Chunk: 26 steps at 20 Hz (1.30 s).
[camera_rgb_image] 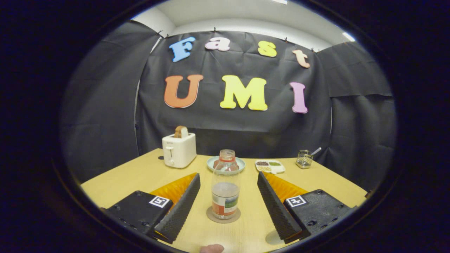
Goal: Take the bottle from table, then pour the juice into the cup, finally place the bottle on the coaster
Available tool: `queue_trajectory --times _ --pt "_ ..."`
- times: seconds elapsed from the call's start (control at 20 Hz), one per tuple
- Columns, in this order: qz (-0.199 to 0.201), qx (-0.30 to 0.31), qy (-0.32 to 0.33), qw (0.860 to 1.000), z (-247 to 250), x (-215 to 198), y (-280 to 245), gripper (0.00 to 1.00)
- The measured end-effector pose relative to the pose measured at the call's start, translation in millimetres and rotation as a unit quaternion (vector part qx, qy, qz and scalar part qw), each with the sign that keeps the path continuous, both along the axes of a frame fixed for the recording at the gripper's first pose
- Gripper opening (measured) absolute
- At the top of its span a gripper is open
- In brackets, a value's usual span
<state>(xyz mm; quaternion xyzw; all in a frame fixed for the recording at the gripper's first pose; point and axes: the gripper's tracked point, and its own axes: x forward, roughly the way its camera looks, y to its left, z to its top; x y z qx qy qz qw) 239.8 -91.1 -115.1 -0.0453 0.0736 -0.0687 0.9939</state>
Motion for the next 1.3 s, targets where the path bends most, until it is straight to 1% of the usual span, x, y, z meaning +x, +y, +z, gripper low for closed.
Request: queue_trajectory --times 0.1,0.2,0.35,0.65,0.8,0.95,1.3 --pt "0.005 0.002 -0.018 1.0 37 -22 9 1.0" --pt "0.0 -0.002 -0.034 0.999 74 -45 12 1.0" --pt "0.006 0.015 -0.053 0.998 120 -76 25 1.0" --pt "0.002 0.036 -0.079 0.996 186 -126 32 1.0" --pt "-0.011 0.03 -0.095 0.995 208 -153 23 1.0" --pt "-0.015 0.031 -0.114 0.993 221 -176 19 1.0" --pt "-0.003 0.056 -0.132 0.99 215 -208 16 1.0"
